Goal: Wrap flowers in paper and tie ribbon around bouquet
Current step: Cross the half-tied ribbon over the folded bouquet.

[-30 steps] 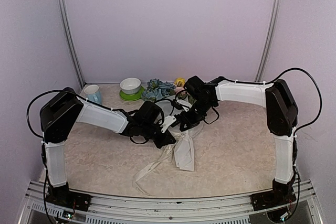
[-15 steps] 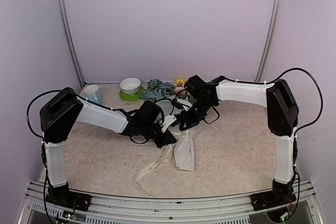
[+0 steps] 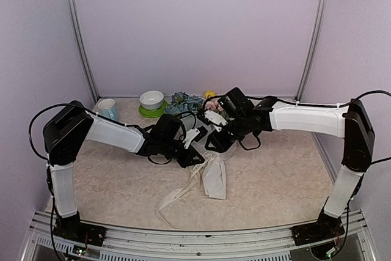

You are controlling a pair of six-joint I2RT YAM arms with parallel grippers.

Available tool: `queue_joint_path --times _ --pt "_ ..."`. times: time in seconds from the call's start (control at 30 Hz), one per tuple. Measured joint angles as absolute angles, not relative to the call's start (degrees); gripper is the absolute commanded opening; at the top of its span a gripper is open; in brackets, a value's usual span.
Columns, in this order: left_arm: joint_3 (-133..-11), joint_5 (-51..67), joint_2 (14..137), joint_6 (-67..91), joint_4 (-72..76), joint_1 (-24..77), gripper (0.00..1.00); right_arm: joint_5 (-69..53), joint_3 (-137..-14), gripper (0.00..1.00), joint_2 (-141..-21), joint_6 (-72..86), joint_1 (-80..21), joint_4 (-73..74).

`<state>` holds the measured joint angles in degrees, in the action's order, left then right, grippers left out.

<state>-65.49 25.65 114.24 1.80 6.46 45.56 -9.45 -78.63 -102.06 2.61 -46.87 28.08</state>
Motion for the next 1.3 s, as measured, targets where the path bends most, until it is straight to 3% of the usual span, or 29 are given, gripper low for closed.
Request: queue_joint_path --times 0.33,0.57,0.67,0.93,1.17,1.3 --pt "-65.5 28.4 114.2 5.8 7.0 44.6 0.00 -0.6 -77.3 0.30 -104.8 -4.4 -49.3 25.8" --pt "-65.5 29.0 114.2 5.9 7.0 44.3 0.00 0.8 -77.2 0.37 -106.0 -6.7 -49.4 25.9" --pt "-65.5 29.2 114.2 5.9 6.9 44.2 0.00 1.1 -77.2 0.30 -106.2 -7.2 -49.5 26.1" --pt "-65.0 29.2 114.2 6.0 5.4 43.7 0.00 4.7 -77.2 0.26 -107.4 -7.9 -49.5 26.0" --pt "-64.2 29.3 114.2 6.2 5.4 43.5 0.00 6.8 -77.2 0.03 -108.1 -7.9 -49.5 25.8" --pt "-64.2 29.5 114.1 6.2 5.6 43.5 0.00 7.6 -77.2 0.00 -108.1 -7.8 -49.5 25.9"
